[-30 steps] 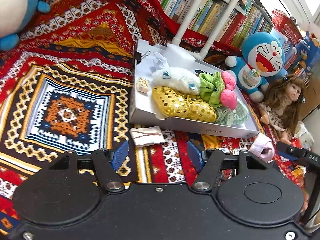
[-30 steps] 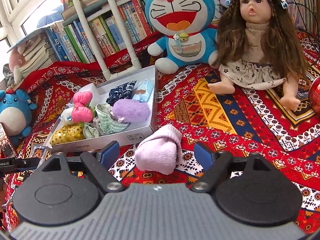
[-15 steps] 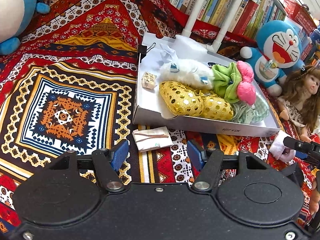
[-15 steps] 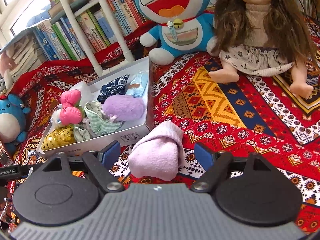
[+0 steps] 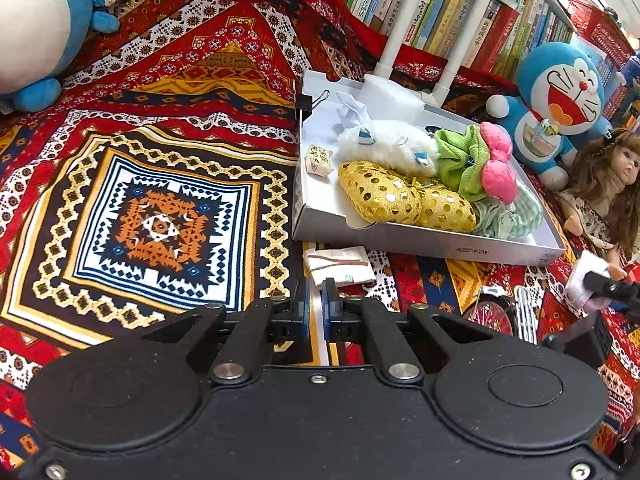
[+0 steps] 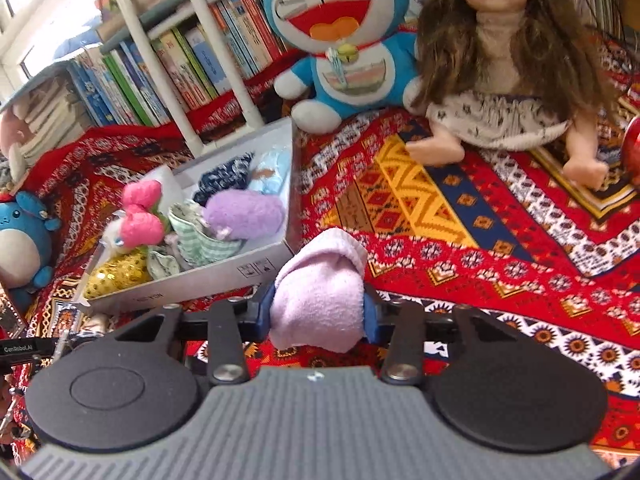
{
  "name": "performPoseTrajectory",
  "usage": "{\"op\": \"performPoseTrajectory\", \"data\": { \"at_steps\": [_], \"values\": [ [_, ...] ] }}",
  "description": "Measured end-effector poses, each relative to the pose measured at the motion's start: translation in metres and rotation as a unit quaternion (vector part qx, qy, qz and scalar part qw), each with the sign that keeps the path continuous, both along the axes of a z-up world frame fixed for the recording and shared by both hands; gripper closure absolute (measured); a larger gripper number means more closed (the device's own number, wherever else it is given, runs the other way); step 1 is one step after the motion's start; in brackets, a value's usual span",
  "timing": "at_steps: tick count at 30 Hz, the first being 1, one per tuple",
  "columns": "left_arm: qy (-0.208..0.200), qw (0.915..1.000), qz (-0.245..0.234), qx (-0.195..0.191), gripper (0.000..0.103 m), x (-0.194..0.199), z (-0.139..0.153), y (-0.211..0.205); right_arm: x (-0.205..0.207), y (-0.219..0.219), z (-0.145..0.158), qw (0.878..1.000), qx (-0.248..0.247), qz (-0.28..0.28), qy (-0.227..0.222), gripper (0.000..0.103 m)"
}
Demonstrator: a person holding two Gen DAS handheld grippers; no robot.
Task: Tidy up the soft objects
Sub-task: 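Close the left gripper on the paper packet while the right gripper grasps the pink cloth, then carry the paper packet with the left tool into the tray while the right tool carries the pink cloth there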
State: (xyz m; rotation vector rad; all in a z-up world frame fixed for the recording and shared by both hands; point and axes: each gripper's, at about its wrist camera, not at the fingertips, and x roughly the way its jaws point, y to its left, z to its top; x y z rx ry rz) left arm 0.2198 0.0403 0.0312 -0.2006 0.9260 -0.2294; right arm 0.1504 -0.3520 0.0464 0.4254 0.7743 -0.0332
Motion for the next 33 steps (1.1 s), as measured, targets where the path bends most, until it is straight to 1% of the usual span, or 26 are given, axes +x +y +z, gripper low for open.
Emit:
{"op": "performPoseTrajectory", "data": {
  "at_steps": [5,7,9,10,11,12,14,15,21,24,26,28,29,33],
  "values": [
    [-0.008,0.9999,-0.009,-0.007,0.097,-0.008,0.007,0.003,-0.015,0.002,0.023,0.999,-0.007,0.001,-0.035,0.055],
    [-0.012,0.9998,-0.012,-0.011,0.095,-0.01,0.009,0.003,-0.022,0.005,0.032,0.999,-0.008,0.007,-0.048,0.055],
    [-0.015,0.9997,-0.011,-0.017,0.088,-0.009,0.01,0.002,-0.031,0.009,0.04,0.998,-0.012,0.012,-0.062,0.055],
    [-0.018,0.9996,-0.009,-0.02,0.087,-0.008,0.01,0.002,-0.036,0.013,0.044,0.997,-0.017,0.016,-0.069,0.055],
    [-0.024,0.9995,-0.006,-0.022,0.08,-0.008,0.01,0.0,-0.041,0.017,0.047,0.997,-0.021,0.02,-0.077,0.054],
    [-0.027,0.9994,-0.006,-0.021,0.068,-0.008,0.01,-0.002,-0.046,0.021,0.05,0.996,-0.026,0.023,-0.084,0.054],
    [-0.034,0.9993,-0.004,-0.013,0.054,-0.006,0.01,-0.007,-0.056,0.03,0.055,0.994,-0.037,0.03,-0.1,0.054],
    [-0.037,0.9993,-0.004,-0.008,0.051,-0.005,0.009,-0.01,-0.06,0.035,0.057,0.993,-0.043,0.033,-0.107,0.054],
    [-0.033,0.9988,0.008,0.036,0.049,0.007,-0.005,-0.028,-0.081,0.061,0.062,0.986,-0.065,0.056,-0.14,0.053],
    [-0.03,0.9987,0.009,0.04,0.049,0.011,-0.012,-0.035,-0.087,0.07,0.062,0.985,-0.067,0.063,-0.149,0.052],
    [-0.036,0.9982,0.009,0.047,0.05,0.012,-0.014,-0.038,-0.091,0.074,0.061,0.984,-0.066,0.066,-0.154,0.052],
    [-0.042,0.9974,0.006,0.059,0.059,0.012,-0.016,-0.042,-0.095,0.077,0.059,0.983,-0.065,0.069,-0.158,0.052],
    [-0.046,0.9965,0.003,0.07,0.06,0.01,-0.016,-0.044,-0.096,0.078,0.058,0.983,-0.065,0.07,-0.16,0.052],
    [-0.054,0.995,-0.007,0.083,0.062,0.002,-0.015,-0.047,-0.104,0.085,0.053,0.981,-0.068,0.075,-0.165,0.051]
  ]
}}
